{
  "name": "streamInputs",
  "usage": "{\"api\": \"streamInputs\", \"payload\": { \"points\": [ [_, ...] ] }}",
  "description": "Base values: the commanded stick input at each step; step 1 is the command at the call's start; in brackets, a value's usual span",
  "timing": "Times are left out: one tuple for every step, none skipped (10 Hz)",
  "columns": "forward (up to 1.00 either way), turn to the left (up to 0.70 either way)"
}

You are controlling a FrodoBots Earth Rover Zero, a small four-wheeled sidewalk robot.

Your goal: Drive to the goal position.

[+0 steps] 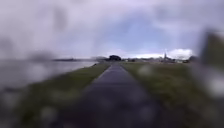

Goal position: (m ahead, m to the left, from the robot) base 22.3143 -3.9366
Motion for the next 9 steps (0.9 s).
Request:
{"api": "streamInputs", "payload": {
  "points": [
    [0.70, 0.00],
    [0.70, -0.35],
    [0.70, -0.35],
    [0.70, -0.29],
    [0.70, -0.13],
    [0.70, 0.00],
    [0.70, 0.00],
    [0.70, 0.00],
    [0.70, 0.00]
  ]
}}
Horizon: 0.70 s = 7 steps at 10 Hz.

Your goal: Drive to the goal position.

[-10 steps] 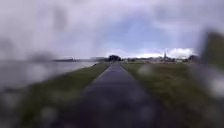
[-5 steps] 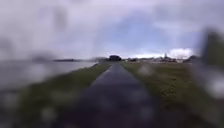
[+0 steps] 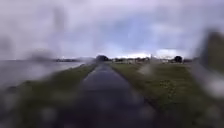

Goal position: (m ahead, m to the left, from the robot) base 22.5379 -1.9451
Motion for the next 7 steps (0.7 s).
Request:
{"api": "streamInputs", "payload": {
  "points": [
    [0.70, 0.00],
    [0.70, 0.00],
    [0.70, 0.00],
    [0.70, 0.00],
    [0.70, 0.00],
    [0.70, 0.00],
    [0.70, 0.00]
  ]
}}
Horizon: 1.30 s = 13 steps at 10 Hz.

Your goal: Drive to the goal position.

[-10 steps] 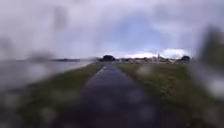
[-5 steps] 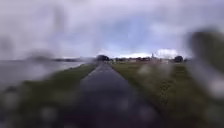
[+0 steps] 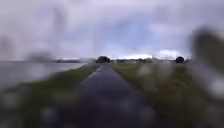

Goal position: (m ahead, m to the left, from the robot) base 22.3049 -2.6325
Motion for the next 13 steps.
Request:
{"api": "streamInputs", "payload": {
  "points": [
    [0.70, 0.00],
    [0.70, 0.00],
    [0.70, 0.00],
    [0.70, 0.00],
    [0.70, 0.00],
    [0.70, 0.00],
    [0.70, 0.00],
    [0.70, 0.00],
    [0.70, 0.00],
    [0.70, 0.00],
    [0.70, 0.00],
    [0.70, 0.00],
    [0.70, 0.00]
  ]
}}
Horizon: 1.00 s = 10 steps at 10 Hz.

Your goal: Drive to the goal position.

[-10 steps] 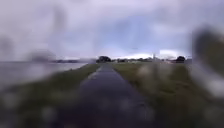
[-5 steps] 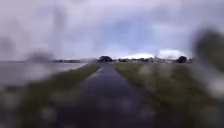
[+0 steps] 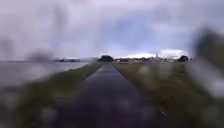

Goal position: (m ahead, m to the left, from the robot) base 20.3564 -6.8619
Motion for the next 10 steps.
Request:
{"api": "streamInputs", "payload": {
  "points": [
    [0.70, 0.00],
    [0.70, 0.00],
    [0.70, 0.00],
    [0.70, 0.00],
    [0.70, 0.00],
    [0.70, 0.00],
    [0.70, 0.00],
    [0.70, 0.00],
    [0.70, 0.00],
    [0.70, 0.00]
  ]
}}
